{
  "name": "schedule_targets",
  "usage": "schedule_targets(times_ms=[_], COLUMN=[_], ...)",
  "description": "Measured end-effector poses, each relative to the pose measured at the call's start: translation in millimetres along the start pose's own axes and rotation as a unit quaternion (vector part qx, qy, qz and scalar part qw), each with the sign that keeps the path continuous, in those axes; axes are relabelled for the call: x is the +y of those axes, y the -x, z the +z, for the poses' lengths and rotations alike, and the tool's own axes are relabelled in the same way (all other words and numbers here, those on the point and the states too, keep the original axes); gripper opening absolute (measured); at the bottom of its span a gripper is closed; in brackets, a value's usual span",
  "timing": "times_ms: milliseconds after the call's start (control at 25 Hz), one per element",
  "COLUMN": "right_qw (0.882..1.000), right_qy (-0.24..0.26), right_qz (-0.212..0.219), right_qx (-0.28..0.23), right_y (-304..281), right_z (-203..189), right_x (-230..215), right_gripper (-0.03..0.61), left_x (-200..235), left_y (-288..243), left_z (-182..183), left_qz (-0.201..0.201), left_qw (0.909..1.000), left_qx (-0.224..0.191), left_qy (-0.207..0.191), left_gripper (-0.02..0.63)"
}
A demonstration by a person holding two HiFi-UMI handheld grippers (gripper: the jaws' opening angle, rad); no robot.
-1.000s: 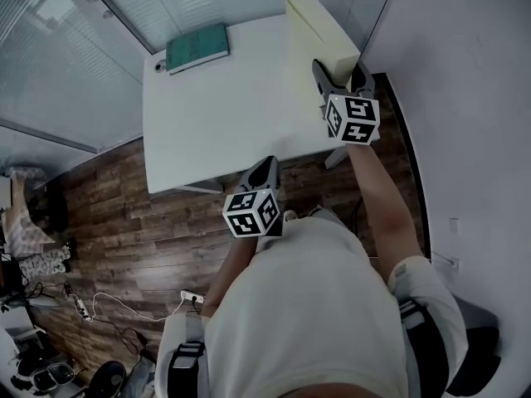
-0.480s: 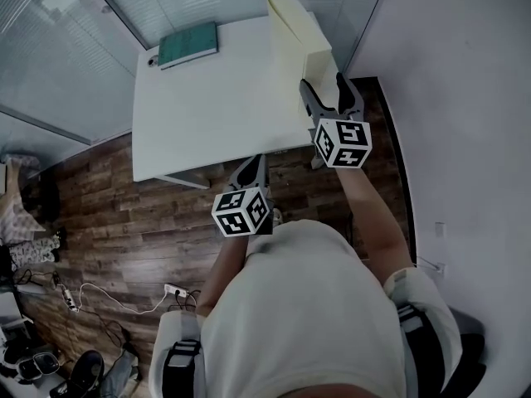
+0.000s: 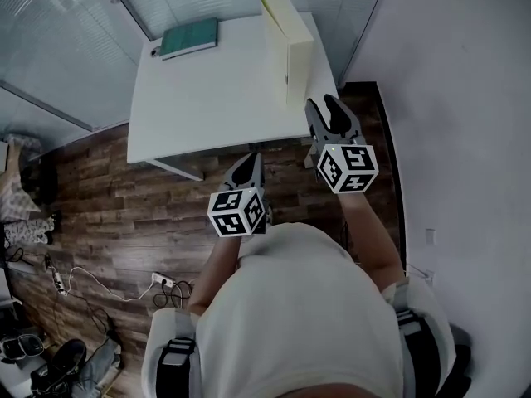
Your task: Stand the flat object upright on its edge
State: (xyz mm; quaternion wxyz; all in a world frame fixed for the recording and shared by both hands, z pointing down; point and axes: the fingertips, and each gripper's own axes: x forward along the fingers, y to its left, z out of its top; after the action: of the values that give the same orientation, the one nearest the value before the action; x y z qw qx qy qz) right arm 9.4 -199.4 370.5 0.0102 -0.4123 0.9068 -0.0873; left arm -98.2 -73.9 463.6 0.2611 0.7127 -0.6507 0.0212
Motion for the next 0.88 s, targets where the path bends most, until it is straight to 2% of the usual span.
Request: schedule_targets(times_ms=[120, 280, 440, 880], right_qw=[1.0, 0.999, 0.997, 0.997], right_qy=[-0.005, 0.027, 0.046, 0.028], right_qz=[0.006, 0.016, 0.036, 0.057], right_qx=[0.007, 0.03, 0.042, 0.046], right_y=[27, 57, 90, 160], right_z=[-5, -17, -27, -40], right_x=[1, 6, 17, 28], right_gripper=[0.1, 0.045, 0.026, 0.018], left_x=[-12, -27, -45, -79], left_y=[11, 23, 38, 72], left_z=[-6, -14, -24, -55], left_qz=[0.005, 0.011, 0.014, 0.021], left_qw=[1.0, 0.9999, 0.9998, 0.9997], left_qx=[-0.003, -0.007, -0.01, -0.014], left_qy=[-0.003, 0.0, -0.001, 0.009], left_gripper=[0.02, 0.02, 0.02, 0.02])
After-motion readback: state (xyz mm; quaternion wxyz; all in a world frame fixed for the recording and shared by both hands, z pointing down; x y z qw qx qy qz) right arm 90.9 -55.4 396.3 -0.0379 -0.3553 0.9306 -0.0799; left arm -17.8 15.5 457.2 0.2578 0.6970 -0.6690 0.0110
